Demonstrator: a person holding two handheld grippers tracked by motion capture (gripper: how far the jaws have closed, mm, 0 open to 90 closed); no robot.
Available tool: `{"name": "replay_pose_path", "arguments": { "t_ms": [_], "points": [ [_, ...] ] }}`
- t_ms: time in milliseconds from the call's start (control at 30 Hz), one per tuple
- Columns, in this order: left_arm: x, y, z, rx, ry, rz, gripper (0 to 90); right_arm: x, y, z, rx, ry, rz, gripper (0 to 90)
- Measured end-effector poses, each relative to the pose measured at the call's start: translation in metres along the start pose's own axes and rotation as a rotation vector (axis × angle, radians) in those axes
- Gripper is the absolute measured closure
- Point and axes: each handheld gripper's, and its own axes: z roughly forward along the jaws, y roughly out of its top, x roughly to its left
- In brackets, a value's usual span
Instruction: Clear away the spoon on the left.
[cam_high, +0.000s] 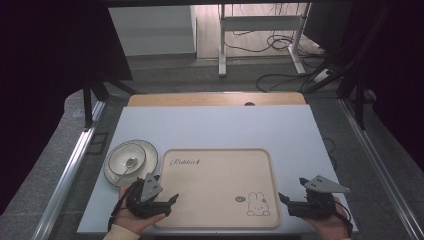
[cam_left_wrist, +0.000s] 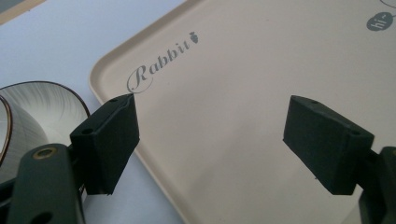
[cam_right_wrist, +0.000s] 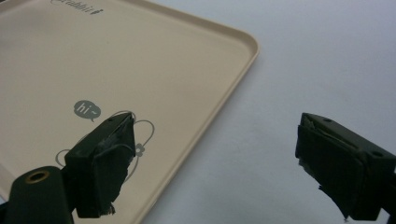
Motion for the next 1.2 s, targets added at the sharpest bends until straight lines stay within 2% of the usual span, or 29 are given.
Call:
{"name": "replay_pose_path", "arguments": {
  "t_ms": [267,333,433,633,800,1033,1200],
  "points": [
    [-0.001,0.001,0.002,0.000,-0.007,0.008,17.9,0.001,0.000,-0.001,0.010,0.000,-0.004,13.9],
    [0.000,0.001,0.002,0.002,-0.007,0.013,17.8,0.000,0.001,-0.001,0.020,-0.002,-0.017,14.1],
    [0.001,0.001,0.002,-0.001,-0.009,0.004,17.8,-0.002,0.002,-0.002,0.016,0.000,0.001,14.4],
    [-0.003,0.002,0.003,-0.003,-0.024,0.018,17.8,-0.005,0.002,-0.001,0.020,-0.002,0.010,14.5],
    [-0.001,0.002,0.001,-0.009,-0.013,0.017,17.8,-0.005,0.001,0.001,0.040,0.017,0.005,14.7],
    [0.000,0.004,-0.001,-0.021,-0.005,0.024,17.9,-0.006,0.000,0.002,0.051,0.012,0.007,14.7],
    [0.003,0.006,-0.008,-0.032,0.019,0.043,18.0,-0.008,0.000,0.003,0.052,0.015,0.006,14.7]
  ]
}}
